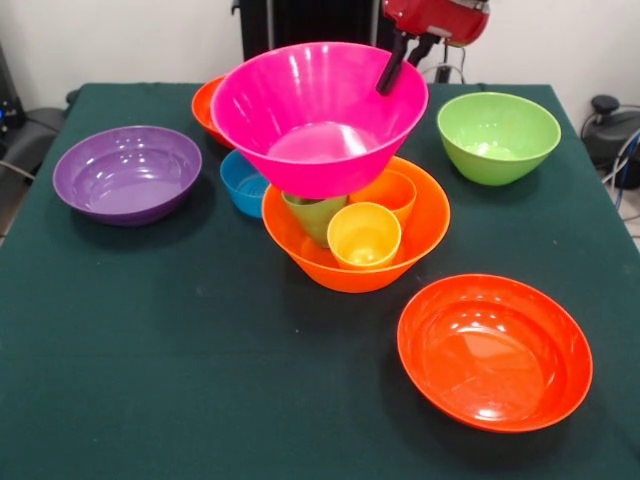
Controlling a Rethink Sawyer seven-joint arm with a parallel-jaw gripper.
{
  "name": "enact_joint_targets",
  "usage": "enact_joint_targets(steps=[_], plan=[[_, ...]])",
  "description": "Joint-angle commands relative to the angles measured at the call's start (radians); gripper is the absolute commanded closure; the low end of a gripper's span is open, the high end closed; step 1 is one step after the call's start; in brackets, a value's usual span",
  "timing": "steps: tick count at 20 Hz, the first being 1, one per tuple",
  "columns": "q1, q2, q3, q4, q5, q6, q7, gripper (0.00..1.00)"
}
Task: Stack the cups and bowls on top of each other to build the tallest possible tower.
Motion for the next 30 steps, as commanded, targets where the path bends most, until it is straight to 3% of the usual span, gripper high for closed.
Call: enact_joint_targets(steps=[1, 6, 30], plan=[[0.003, 0.027, 0.053, -0.015, -0.04, -0.06, 0.134, 1.0], [-0.025, 0.014, 0.087, 0.002, -0.026, -0.072, 0.12, 1.0], [-0.02, 0.001, 0.114, 0.041, 0.01, -0.095, 0.156, 1.0]])
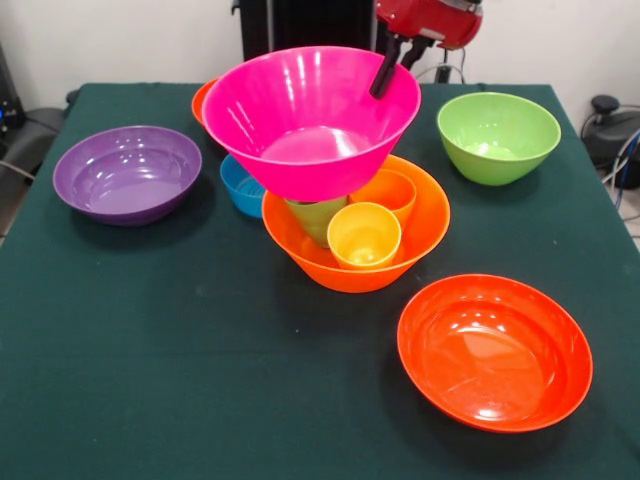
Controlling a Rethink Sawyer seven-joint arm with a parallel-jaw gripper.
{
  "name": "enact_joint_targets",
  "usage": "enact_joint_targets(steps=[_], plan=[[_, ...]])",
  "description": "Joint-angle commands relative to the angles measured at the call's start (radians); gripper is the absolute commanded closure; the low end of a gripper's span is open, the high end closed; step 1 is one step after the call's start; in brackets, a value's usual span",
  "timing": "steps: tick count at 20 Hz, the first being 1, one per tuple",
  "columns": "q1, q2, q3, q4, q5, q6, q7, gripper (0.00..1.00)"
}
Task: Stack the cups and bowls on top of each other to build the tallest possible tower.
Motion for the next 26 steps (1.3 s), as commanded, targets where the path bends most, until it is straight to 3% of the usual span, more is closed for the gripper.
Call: enact_joint_targets(steps=[1, 26], plan=[[-0.004, 0.003, 0.117, 0.038, 0.013, -0.062, 0.158, 1.0], [0.006, 0.0, 0.153, 0.068, 0.03, -0.099, 0.21, 1.0]])
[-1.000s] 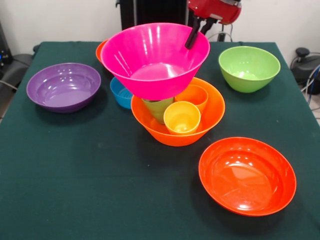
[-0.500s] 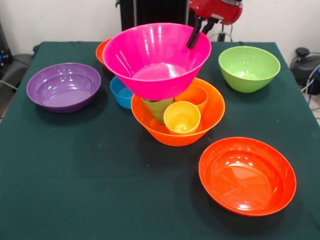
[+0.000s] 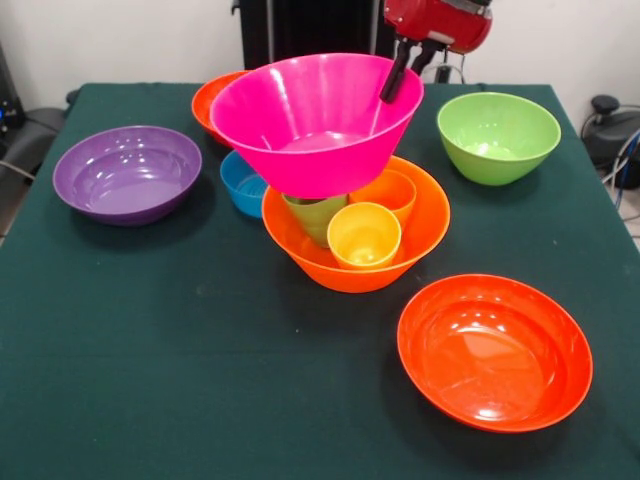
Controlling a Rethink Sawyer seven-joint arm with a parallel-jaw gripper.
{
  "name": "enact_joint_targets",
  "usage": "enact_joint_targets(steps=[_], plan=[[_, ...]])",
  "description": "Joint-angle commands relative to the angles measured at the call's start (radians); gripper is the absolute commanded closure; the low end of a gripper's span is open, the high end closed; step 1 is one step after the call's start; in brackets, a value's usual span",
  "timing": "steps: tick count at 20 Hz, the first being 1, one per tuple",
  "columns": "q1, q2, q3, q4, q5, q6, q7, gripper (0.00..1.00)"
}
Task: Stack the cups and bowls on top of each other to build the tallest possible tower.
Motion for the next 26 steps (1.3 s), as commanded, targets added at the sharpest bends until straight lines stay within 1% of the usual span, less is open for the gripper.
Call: enact_joint_targets(steps=[1, 16, 21, 26], plan=[[0.004, 0.005, 0.143, 0.04, 0.024, -0.045, 0.152, 1.0], [0.007, 0.019, 0.156, 0.042, 0.018, -0.067, 0.181, 1.0], [0.013, 0.039, 0.149, 0.02, 0.006, -0.066, 0.174, 1.0], [0.026, 0.064, 0.126, -0.025, -0.015, -0.024, 0.148, 1.0]])
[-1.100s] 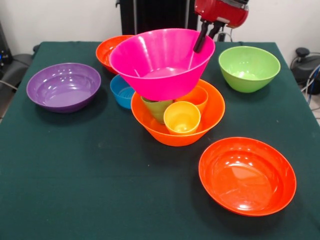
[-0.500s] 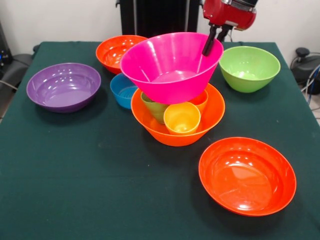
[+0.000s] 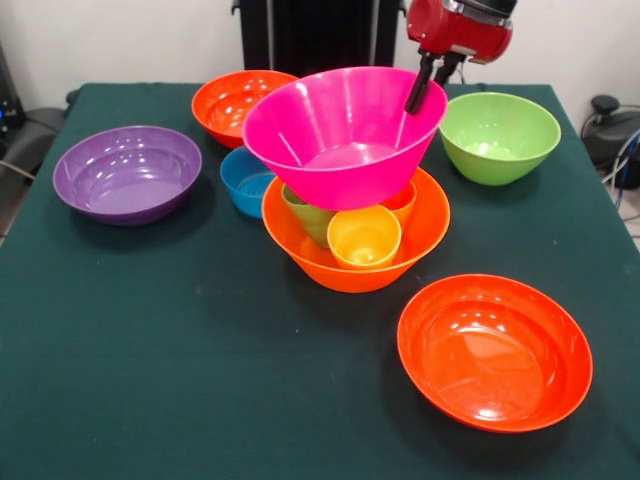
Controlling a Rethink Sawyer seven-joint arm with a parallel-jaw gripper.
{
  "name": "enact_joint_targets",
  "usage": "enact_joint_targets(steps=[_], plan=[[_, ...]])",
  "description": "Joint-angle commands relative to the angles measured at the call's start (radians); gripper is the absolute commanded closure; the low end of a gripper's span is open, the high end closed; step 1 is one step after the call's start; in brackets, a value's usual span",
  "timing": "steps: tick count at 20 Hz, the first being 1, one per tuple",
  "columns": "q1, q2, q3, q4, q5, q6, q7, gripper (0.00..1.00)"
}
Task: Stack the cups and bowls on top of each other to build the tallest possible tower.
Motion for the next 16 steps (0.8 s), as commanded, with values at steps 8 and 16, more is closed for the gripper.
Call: enact_joint_targets(steps=[8, 16], plan=[[0.013, 0.084, 0.092, -0.071, -0.016, -0.012, 0.112, 1.0], [0.004, 0.082, 0.105, -0.058, -0.011, -0.026, 0.108, 1.0]])
